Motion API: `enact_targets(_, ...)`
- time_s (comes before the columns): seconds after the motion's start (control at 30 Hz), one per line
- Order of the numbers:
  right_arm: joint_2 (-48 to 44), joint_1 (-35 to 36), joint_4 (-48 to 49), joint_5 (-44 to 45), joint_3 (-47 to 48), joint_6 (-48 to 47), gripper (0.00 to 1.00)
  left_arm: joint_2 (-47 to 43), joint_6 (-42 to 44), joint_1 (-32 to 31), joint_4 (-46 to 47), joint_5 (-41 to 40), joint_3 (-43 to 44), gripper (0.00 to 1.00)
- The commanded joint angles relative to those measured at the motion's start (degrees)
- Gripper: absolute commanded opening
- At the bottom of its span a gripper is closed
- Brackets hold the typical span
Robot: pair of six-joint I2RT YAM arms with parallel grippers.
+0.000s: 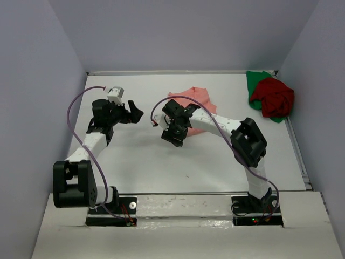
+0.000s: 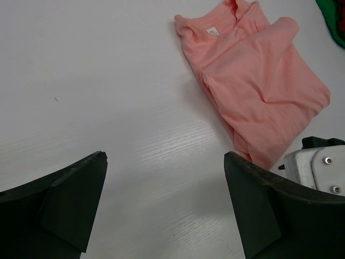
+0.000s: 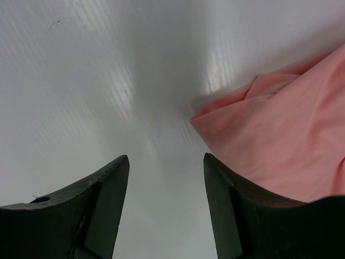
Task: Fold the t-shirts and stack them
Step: Put the neatly folded tshirt into the corner of the board with the left arm
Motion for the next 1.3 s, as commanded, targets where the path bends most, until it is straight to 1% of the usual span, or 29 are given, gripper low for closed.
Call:
enact_targets(0.0,1.6,0.0,1.6,1.2,4.7,-1.3,0.63,-2.0,1.4,-1.7,1.2,0.1,1.9,0.99)
enact_targets(0.27,4.0,-0.5,3.4,4.7,6.4,-2.9,0.64,-2.3,1.4,-2.1,1.1,0.5,1.9,0.99)
enact_targets(0.63,7.3,-2.1,6.4,5.0,3.7,-3.8,0.64,-2.5,1.6,-2.7,1.2,0.7,1.5,0.99)
enact_targets(0.83,8.9,-3.1,7.7,4.8,2.9,-4.0,0.60,-2.5,2.0,-3.0,1.2,0.2,1.0,0.99)
enact_targets(0.9,9.0,-3.1,7.9,5.2,2.5,-4.0,0.52,-2.4,2.0,-3.1,1.2,0.3,1.1,0.99)
enact_targets(0.93,8.9,-3.7,8.3,5.1,2.0,-3.9,0.40,-2.1,1.8,-3.2,1.2,0.2,1.1,0.99)
enact_targets(1.03,8.4,-3.7,8.4,5.6,1.5,-4.0,0.21,-1.5,1.1,-3.2,1.1,0.5,1.2,0.99)
enact_targets(1.07,7.9,-3.7,8.5,6.0,1.4,-3.9,0.12,-0.8,0.7,-3.2,1.2,0.4,1.4,0.99)
enact_targets(1.1,7.8,-4.3,8.4,6.1,1.4,-3.9,0.08,-0.3,0.4,-3.2,1.1,0.6,1.6,0.99)
enact_targets(1.13,7.4,-4.3,8.5,6.4,1.4,-3.7,0.00,0.0,-0.5,-3.2,1.0,1.0,2.0,0.99)
enact_targets(1.27,5.7,-4.3,8.3,6.4,2.4,-3.2,0.00,2.7,-3.5,-3.2,0.0,2.2,3.9,0.99)
